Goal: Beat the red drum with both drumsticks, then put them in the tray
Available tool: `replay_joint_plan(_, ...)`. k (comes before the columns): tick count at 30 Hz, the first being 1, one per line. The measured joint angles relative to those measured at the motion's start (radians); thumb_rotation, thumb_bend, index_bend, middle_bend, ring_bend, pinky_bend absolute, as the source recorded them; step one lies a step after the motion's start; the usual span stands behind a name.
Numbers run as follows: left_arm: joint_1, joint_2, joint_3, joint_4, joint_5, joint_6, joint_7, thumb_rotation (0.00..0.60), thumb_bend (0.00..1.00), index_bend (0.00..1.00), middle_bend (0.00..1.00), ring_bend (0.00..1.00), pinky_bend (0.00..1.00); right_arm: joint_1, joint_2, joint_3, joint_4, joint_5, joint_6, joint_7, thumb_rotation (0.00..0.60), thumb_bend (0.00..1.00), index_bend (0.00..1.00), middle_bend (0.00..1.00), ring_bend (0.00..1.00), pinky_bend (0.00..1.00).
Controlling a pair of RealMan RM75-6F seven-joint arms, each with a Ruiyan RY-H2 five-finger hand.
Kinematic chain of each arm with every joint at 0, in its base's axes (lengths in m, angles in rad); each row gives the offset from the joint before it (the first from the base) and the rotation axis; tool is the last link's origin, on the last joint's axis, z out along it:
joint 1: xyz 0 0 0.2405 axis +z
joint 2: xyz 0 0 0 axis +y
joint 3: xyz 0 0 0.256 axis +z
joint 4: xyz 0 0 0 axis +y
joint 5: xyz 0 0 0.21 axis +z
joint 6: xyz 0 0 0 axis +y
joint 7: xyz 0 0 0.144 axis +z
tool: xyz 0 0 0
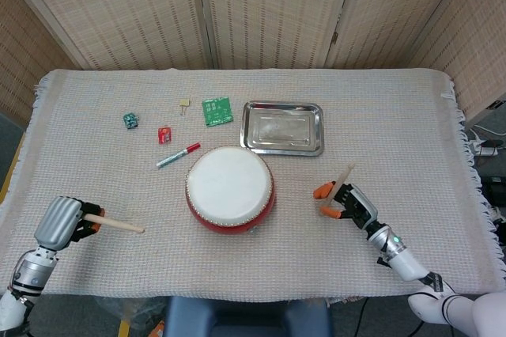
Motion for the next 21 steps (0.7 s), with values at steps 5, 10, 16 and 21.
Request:
replay_joint_plan(5, -0.001, 0.000, 0.002, -0.001, 0.001, -0.003, 0.002, 0.600, 0.70, 1.00, 1.00, 1.00, 1.00, 0.007, -0.016, -0.008, 0.011, 0.004, -0.011, -0.019, 0.587, 0.09, 0.64, 0.50, 0.35, 0.33)
replay_joint_plan(10, 0.000, 0.001, 0.004, 0.000, 0.002, -0.003, 0.001, 0.600, 0.70, 1.00, 1.00, 1.00, 1.00, 0.010, -0.033, -0.014, 0.024, 0.012, -0.026, -0.030, 0.589, 0.09, 0.70, 0.54, 0.38, 0.35)
replay_joint_plan(16, -0.001, -0.001, 0.005, 0.001, 0.004, -0.004, 0.000, 0.600, 0.70, 1.00, 1.00, 1.00, 1.00, 0.017, -0.056, -0.015, 0.038, 0.025, -0.048, -0.051, 0.588, 0.09, 0.83, 0.63, 0.46, 0.42)
replay_joint_plan(21, -0.003, -0.004, 0.006, 0.002, 0.005, -0.008, 0.001, 0.600, 0.70, 1.00, 1.00, 1.00, 1.00, 0.028, -0.074, -0.016, 0.045, 0.026, -0.062, -0.080, 0.584, 0.09, 0.92, 0.73, 0.56, 0.49)
